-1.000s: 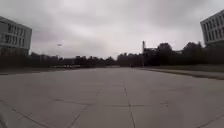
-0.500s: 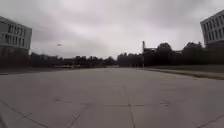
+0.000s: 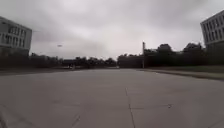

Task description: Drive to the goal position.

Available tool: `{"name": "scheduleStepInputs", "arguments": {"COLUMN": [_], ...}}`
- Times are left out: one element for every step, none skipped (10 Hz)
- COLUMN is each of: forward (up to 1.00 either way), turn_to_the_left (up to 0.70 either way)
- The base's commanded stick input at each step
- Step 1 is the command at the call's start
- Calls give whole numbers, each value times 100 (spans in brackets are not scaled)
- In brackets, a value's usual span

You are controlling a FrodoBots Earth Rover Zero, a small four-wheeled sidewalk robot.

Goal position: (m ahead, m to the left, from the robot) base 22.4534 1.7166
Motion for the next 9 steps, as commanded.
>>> {"name": "scheduleStepInputs", "arguments": {"forward": [70,70,70,70,70,70,70,70,70], "turn_to_the_left": [0,0,0,0,0,0,0,0,0]}}
